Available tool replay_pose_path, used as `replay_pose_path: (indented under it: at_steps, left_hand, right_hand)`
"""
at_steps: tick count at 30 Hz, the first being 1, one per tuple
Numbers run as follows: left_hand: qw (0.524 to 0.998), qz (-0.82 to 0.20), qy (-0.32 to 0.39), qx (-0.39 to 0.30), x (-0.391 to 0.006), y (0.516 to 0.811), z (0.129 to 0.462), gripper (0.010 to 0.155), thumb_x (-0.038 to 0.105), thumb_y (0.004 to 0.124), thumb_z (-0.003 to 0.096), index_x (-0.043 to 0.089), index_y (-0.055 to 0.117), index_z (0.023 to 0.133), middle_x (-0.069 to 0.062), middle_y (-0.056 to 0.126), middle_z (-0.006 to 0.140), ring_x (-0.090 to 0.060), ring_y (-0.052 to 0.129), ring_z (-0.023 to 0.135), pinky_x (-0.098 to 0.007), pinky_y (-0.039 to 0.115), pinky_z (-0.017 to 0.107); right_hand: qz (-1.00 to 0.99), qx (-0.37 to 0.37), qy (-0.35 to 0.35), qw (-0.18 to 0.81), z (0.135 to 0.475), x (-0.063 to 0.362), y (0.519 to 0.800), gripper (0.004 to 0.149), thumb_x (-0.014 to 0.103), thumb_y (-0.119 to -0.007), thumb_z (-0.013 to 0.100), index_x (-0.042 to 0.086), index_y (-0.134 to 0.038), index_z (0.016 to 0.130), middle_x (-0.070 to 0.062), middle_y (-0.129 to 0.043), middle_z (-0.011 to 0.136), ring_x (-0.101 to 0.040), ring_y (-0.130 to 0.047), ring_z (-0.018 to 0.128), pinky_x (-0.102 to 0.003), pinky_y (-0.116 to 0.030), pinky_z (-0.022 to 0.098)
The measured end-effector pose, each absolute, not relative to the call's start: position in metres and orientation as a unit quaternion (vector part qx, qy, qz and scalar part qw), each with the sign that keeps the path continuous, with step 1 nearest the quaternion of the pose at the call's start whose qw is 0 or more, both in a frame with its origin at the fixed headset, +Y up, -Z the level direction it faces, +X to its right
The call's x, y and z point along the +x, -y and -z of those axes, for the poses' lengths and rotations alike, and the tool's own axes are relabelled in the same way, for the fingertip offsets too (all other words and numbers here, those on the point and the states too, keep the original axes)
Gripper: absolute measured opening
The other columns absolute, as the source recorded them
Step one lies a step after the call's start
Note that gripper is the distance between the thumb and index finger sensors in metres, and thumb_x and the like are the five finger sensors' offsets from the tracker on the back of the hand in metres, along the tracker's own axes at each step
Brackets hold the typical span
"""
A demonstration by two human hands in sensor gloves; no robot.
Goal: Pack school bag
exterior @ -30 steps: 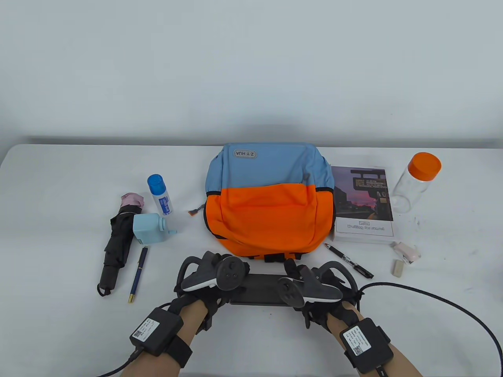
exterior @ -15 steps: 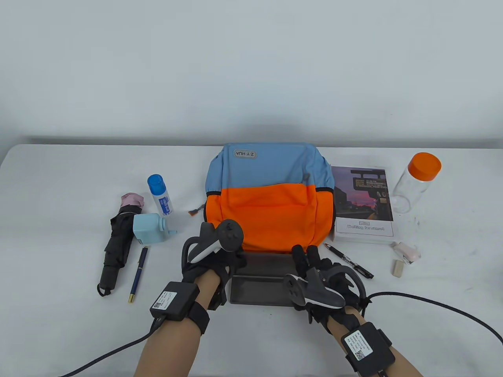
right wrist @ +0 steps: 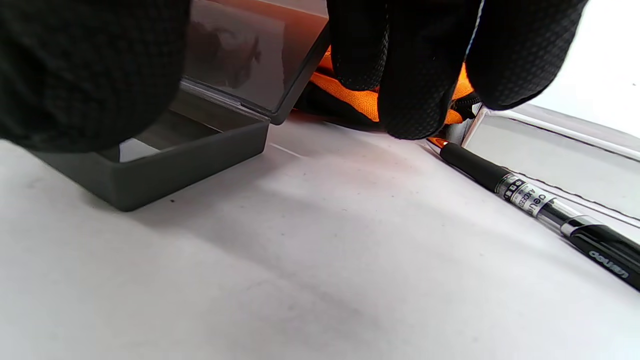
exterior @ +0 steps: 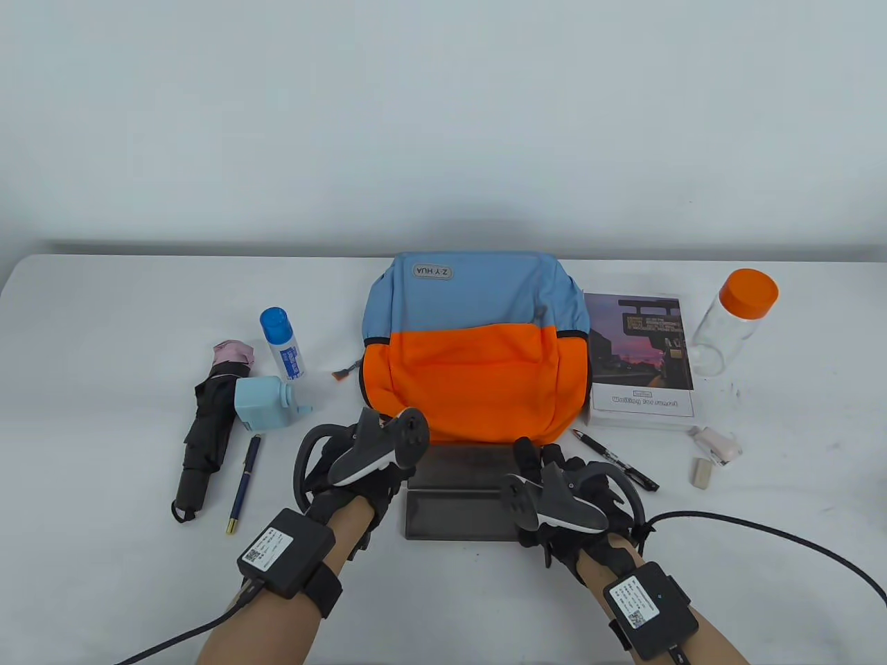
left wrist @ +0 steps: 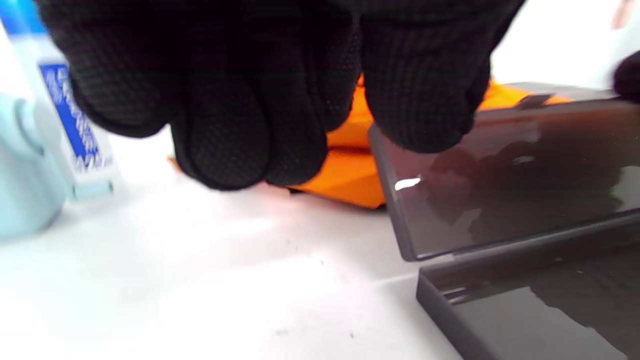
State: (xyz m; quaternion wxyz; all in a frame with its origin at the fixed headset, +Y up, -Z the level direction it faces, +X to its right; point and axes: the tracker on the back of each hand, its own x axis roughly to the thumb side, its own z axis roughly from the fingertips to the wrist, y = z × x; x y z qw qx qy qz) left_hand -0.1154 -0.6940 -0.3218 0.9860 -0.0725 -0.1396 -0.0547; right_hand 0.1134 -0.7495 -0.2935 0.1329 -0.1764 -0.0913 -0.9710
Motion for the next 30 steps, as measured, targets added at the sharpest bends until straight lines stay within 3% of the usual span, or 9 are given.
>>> replay_pose_path:
  at_steps: [3,5,8,10,16,21,30]
  left_hand:
    - [0.977,0.037,0.207,-0.034,-0.117,0.687,0.301,0.085,0.047,0.085,0.0497,0.008,0.056,0.120,-0.027,0.076,0.112,-0.056,0.083,0.096,-0.069,0.076,0.068]
    - [0.972,0.029,0.232,-0.027,-0.119,0.689,0.292,0.093,0.051,0.082,0.0517,0.006,0.044,0.124,-0.032,0.052,0.123,-0.066,0.057,0.109,-0.079,0.061,0.073]
    - [0.962,0.080,0.252,-0.070,-0.123,0.703,0.286,0.110,0.060,0.073,0.0521,0.002,0.012,0.122,-0.033,0.014,0.124,-0.070,0.021,0.111,-0.087,0.038,0.075]
    - [0.960,0.071,0.260,-0.079,-0.124,0.711,0.285,0.115,0.062,0.070,0.0527,0.000,-0.001,0.118,-0.036,0.000,0.121,-0.072,0.006,0.107,-0.089,0.029,0.073]
    - [0.954,0.037,0.280,-0.104,-0.121,0.737,0.288,0.116,0.062,0.068,0.0530,0.002,-0.009,0.115,-0.036,-0.005,0.118,-0.072,0.001,0.104,-0.091,0.025,0.070]
    - [0.953,0.026,0.287,-0.093,-0.121,0.749,0.289,0.113,0.061,0.071,0.0491,0.003,0.003,0.118,-0.030,0.005,0.121,-0.070,0.005,0.105,-0.092,0.024,0.067]
    - [0.952,0.035,0.284,-0.111,-0.117,0.755,0.290,0.114,0.060,0.073,0.0474,0.003,0.004,0.118,-0.030,0.006,0.121,-0.068,0.004,0.104,-0.091,0.026,0.068]
  right_hand:
    - [0.971,-0.177,0.090,0.129,0.293,0.114,0.750,0.118,0.052,-0.088,0.018,0.007,-0.020,0.103,-0.034,-0.057,0.104,-0.052,-0.082,0.079,-0.070,-0.073,0.056]
    - [0.971,-0.178,0.090,0.128,0.293,0.115,0.750,0.118,0.053,-0.088,0.018,0.007,-0.020,0.103,-0.033,-0.056,0.104,-0.052,-0.082,0.079,-0.070,-0.072,0.056]
    - [0.971,-0.179,0.096,0.123,0.295,0.116,0.750,0.118,0.053,-0.088,0.018,0.007,-0.019,0.103,-0.033,-0.056,0.105,-0.052,-0.081,0.079,-0.071,-0.071,0.057]
    - [0.972,-0.178,0.099,0.118,0.296,0.117,0.751,0.118,0.053,-0.088,0.019,0.006,-0.019,0.103,-0.033,-0.056,0.105,-0.052,-0.081,0.079,-0.071,-0.071,0.057]
    - [0.973,-0.177,0.107,0.101,0.296,0.120,0.752,0.118,0.052,-0.088,0.019,0.006,-0.018,0.102,-0.033,-0.056,0.104,-0.052,-0.082,0.079,-0.070,-0.072,0.056]
    - [0.973,-0.177,0.106,0.101,0.296,0.120,0.751,0.118,0.052,-0.088,0.019,0.006,-0.018,0.102,-0.033,-0.056,0.104,-0.052,-0.082,0.079,-0.070,-0.072,0.056]
    - [0.973,-0.180,0.112,0.095,0.298,0.121,0.752,0.118,0.052,-0.088,0.019,0.005,-0.017,0.102,-0.033,-0.057,0.104,-0.051,-0.083,0.079,-0.070,-0.072,0.056]
